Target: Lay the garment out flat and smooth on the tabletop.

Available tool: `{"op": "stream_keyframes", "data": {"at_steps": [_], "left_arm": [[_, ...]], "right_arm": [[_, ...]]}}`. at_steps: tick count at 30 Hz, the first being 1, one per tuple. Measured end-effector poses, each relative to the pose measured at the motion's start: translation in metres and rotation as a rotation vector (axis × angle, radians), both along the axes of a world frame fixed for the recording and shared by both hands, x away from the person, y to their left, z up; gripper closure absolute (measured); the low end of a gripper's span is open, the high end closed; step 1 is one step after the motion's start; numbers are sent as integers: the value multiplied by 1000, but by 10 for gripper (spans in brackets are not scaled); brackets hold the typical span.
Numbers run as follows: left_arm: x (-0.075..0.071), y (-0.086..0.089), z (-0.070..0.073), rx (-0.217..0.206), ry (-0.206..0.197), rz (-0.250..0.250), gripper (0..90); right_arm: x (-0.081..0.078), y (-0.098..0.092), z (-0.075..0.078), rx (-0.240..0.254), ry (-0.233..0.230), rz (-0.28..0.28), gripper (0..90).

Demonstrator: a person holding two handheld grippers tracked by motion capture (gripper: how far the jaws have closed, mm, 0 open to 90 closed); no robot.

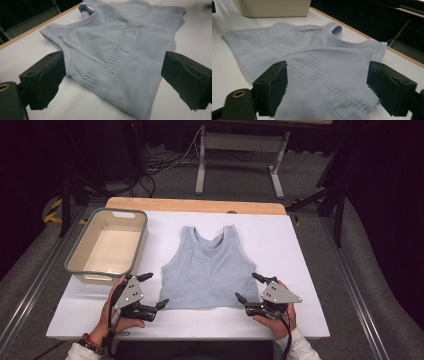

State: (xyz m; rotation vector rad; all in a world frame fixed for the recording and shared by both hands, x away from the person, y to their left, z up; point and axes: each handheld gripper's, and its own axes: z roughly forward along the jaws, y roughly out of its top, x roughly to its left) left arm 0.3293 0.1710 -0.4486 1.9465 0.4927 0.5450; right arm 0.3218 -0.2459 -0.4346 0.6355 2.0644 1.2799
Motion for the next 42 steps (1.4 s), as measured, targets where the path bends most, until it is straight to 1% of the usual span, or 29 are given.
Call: {"op": "stream_keyframes", "data": {"at_steps": [8, 15, 23, 26, 28, 29, 30, 31, 32, 34, 35, 36, 37, 39, 40, 42], "left_arm": [[-2, 2, -1, -2, 6, 12, 77], [-5, 2, -1, 5, 8, 16, 78], [-5, 3, -2, -1, 16, 24, 78], [-5, 2, -2, -2, 22, 22, 78], [-6, 2, -2, -1, 25, 23, 78], [-6, 2, -2, -3, 27, 22, 83], [-6, 1, -3, -1, 28, 21, 83], [-6, 1, -3, -1, 29, 21, 83], [-6, 0, -3, 0, 32, 17, 85], [-6, 0, -3, -1, 33, 15, 94], [-6, 0, -3, 1, 31, 12, 94], [-6, 0, -4, 4, 33, 11, 94], [-6, 0, -4, 8, 36, 10, 94], [-6, 0, -4, 9, 36, 8, 94], [-6, 0, -4, 8, 37, 9, 94], [-6, 0, -4, 4, 39, 9, 94]], "right_arm": [[4, 5, 0, -2, 3, 15, 183], [6, 9, 0, -4, 6, 26, 186], [8, 12, 1, -4, 3, 37, 187], [9, 12, 2, 3, 5, 38, 190], [11, 13, 3, 18, 7, 40, 200], [17, 16, 7, 72, 32, 44, 210], [17, 16, 7, 72, 32, 44, 210], [22, 17, 9, 103, 50, 46, 210], [29, 23, 16, 114, 45, 40, 220], [32, 24, 17, 111, 38, 34, 227], [38, 28, 20, 112, 39, 29, 231], [38, 28, 20, 112, 39, 29, 231], [45, 32, 23, 123, 43, 21, 247], [47, 34, 24, 124, 52, 22, 260], [52, 37, 27, 118, 59, 29, 271], [57, 41, 33, 98, 61, 20, 279]]}}
